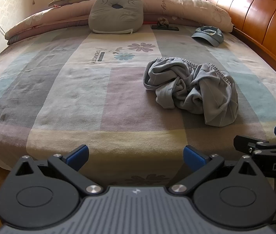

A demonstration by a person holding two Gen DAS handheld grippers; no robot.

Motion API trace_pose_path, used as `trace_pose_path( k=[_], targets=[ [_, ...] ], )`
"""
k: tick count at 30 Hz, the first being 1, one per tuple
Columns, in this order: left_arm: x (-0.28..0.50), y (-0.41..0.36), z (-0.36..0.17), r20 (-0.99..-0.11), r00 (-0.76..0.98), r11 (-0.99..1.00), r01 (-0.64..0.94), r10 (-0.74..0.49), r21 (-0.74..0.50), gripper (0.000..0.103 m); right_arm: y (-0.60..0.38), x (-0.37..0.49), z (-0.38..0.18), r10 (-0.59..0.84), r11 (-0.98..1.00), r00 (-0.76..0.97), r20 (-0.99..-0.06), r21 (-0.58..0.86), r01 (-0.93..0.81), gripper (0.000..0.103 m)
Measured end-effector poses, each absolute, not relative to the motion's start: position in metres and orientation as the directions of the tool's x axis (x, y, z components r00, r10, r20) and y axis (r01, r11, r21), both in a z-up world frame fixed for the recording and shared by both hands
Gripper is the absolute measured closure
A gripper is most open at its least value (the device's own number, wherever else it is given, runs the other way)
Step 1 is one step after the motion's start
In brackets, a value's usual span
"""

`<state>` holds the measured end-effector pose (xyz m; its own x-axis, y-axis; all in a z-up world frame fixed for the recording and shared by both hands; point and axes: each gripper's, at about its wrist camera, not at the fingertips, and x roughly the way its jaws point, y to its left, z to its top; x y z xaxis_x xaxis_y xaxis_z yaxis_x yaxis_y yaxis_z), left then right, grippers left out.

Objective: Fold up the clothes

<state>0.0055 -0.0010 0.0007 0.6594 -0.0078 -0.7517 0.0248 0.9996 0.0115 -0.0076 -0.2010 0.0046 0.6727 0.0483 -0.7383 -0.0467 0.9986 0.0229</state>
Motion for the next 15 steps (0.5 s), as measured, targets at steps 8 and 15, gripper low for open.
trace_pose_path(
  k=[8, 15],
  targets=[
    [0.0078, 0.0007, 0.0013, -0.748, 0.664, 1.0, 0.027, -0.007, 0.014, 0.001, -0.1999, -0.0076, 0.0055, 0.04, 0.999, 0.678, -0.734, 0.015, -0.043, 0.0],
    [0.0124, -0.0017, 0.0018, -0.745, 0.667, 0.999, 0.03, -0.004, 0.022, 0.001, -0.2003, -0.0038, 0.0068, 0.037, 0.999, 0.679, -0.733, 0.012, -0.041, 0.0]
  ],
)
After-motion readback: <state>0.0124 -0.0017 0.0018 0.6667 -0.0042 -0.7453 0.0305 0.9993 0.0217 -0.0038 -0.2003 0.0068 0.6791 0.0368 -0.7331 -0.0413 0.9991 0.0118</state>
